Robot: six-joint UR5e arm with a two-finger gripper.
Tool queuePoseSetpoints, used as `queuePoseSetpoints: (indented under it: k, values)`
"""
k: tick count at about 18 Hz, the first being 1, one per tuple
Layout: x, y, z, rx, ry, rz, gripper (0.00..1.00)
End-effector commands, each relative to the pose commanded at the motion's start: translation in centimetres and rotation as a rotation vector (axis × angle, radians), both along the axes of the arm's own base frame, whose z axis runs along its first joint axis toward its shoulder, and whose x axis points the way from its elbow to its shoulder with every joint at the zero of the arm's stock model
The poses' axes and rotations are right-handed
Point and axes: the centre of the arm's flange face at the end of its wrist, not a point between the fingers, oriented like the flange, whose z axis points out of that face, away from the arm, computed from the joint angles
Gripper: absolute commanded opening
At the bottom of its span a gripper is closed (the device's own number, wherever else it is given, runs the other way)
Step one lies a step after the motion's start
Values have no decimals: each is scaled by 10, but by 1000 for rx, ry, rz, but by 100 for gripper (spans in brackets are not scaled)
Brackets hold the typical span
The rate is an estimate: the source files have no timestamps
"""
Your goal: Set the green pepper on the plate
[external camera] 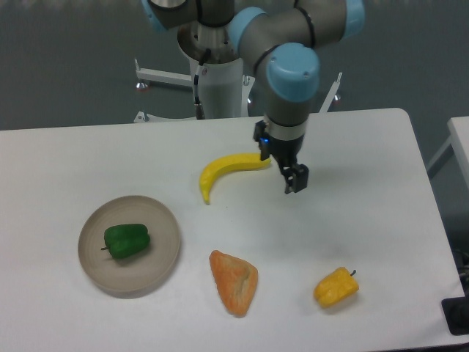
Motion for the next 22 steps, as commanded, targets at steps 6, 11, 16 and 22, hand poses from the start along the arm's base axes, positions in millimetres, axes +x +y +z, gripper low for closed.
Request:
queuePoseSetpoints:
  k: [6, 11, 16, 22]
  values:
    - [-5, 4, -3, -31, 0, -6, 100]
    - [-7, 7, -5, -27, -1, -6, 100]
    - [-7, 8, -4, -22, 0, -6, 100]
    - [-8, 7, -2, -22, 4, -3, 100]
